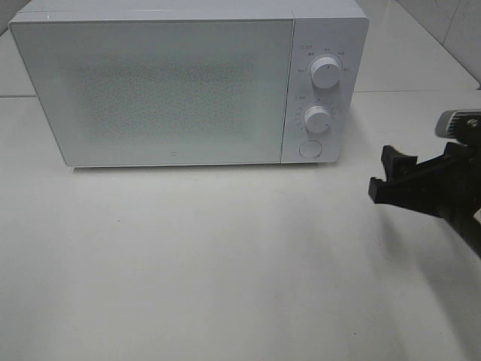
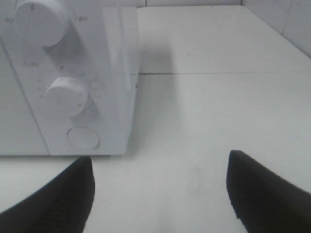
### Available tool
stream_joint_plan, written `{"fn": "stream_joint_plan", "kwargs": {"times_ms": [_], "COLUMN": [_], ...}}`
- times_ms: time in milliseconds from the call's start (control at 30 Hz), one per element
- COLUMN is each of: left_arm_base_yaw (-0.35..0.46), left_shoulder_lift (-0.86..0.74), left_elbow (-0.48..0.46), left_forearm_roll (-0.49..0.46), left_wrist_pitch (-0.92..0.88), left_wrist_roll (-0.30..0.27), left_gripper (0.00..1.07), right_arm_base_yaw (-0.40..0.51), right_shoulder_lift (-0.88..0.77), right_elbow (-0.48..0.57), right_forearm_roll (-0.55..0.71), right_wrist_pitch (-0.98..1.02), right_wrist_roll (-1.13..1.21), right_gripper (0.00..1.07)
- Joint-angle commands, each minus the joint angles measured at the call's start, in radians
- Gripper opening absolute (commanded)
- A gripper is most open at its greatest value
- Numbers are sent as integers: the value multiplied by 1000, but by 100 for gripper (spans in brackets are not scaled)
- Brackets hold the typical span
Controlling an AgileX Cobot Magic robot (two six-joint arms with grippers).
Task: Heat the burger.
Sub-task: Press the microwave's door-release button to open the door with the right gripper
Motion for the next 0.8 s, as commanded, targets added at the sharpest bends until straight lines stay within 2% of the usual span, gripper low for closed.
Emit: {"fn": "stream_joint_plan", "kwargs": {"times_ms": [33, 100, 167, 367, 600, 800], "left_arm_base_yaw": [4, 4, 4, 4, 4, 4], "left_shoulder_lift": [-21, -21, -21, -21, -21, -21], "left_elbow": [3, 3, 3, 3, 3, 3], "left_forearm_roll": [-2, -2, -2, -2, -2, -2], "left_wrist_pitch": [-8, -8, -8, -8, -8, -8], "left_wrist_roll": [0, 0, 0, 0, 0, 0], "left_gripper": [100, 100, 100, 100, 100, 100], "right_arm_base_yaw": [127, 153, 234, 318, 329, 329], "right_shoulder_lift": [60, 73, 107, 112, 112, 112], "right_elbow": [-22, -31, -68, -127, -157, -157], "right_forearm_roll": [108, 130, 211, 282, 287, 317], "right_wrist_pitch": [-73, -73, -72, -51, -7, 17], "right_wrist_roll": [-15, -15, -15, -15, 30, 278], "right_gripper": [74, 74, 74, 74, 74, 68]}}
